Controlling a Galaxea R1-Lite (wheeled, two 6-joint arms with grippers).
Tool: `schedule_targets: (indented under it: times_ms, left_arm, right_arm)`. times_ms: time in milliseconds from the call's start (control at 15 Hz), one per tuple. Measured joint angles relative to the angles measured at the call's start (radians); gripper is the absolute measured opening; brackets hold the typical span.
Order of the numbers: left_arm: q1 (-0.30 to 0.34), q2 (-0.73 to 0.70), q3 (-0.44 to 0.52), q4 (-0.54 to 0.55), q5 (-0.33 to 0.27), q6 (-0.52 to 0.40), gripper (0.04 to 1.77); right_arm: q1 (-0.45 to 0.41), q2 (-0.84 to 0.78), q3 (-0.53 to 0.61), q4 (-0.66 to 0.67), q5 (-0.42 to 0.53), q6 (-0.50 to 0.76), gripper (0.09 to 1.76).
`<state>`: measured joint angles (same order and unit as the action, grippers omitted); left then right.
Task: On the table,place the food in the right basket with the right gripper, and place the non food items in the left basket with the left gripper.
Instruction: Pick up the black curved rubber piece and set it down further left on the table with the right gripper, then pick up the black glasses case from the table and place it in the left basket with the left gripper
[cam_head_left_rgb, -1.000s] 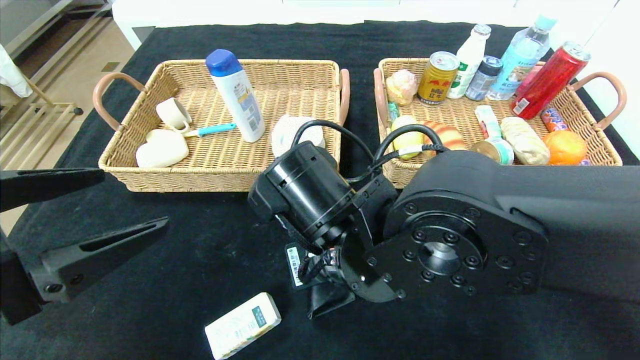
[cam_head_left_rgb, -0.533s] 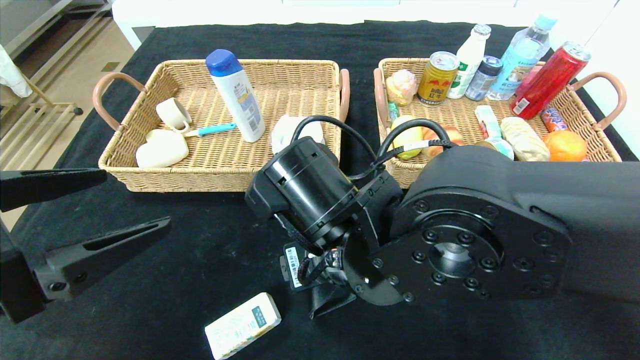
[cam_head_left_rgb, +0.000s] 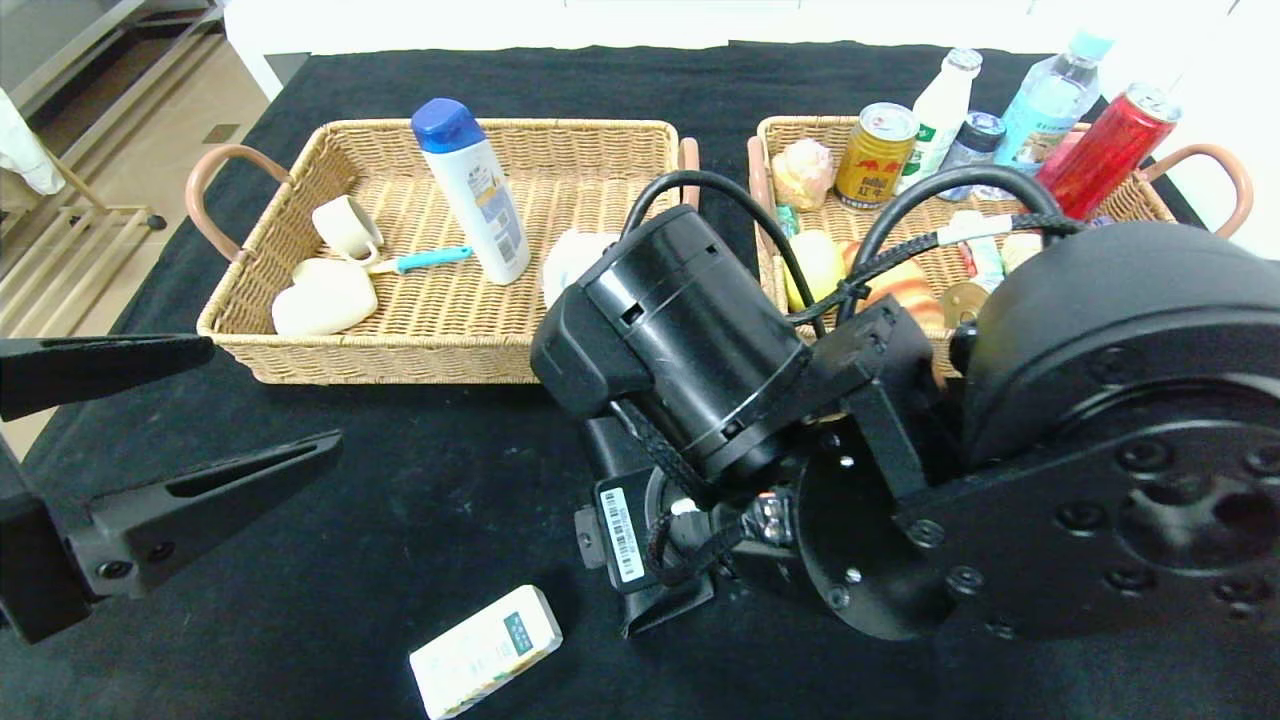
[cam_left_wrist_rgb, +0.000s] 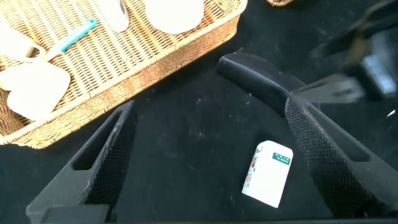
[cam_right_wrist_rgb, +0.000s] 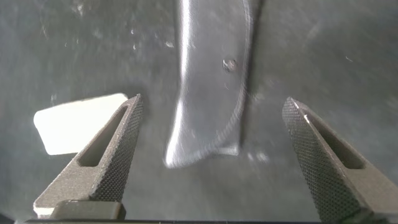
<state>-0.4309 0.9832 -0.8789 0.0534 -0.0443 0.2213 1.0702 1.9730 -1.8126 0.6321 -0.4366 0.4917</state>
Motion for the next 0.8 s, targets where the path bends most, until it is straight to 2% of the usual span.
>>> schedule_targets:
  times_ms: [267, 400, 600, 800]
  left_arm:
    - [-0.001, 0.019, 0.002, 0.006, -0.002, 0.000, 1.72]
    - [-0.003, 0.034, 0.005, 0.011, -0.002, 0.000, 1.72]
    - [-0.007, 0.055, 0.004, 0.014, 0.007, -0.002, 1.72]
    - [-0.007, 0.077, -0.006, 0.015, 0.046, 0.004, 1.72]
  right_arm:
    - [-0.023, -0.123, 0.158, -0.016, -0.002, -0.038, 1.67]
    - [-0.057, -0.196, 0.269, -0.081, 0.028, -0.096, 1.67]
    - [-0.126, -0.337, 0.497, -0.286, 0.149, -0.252, 1.69]
    - [-0.237, -0.479, 0.734, -0.455, 0.288, -0.405, 1.69]
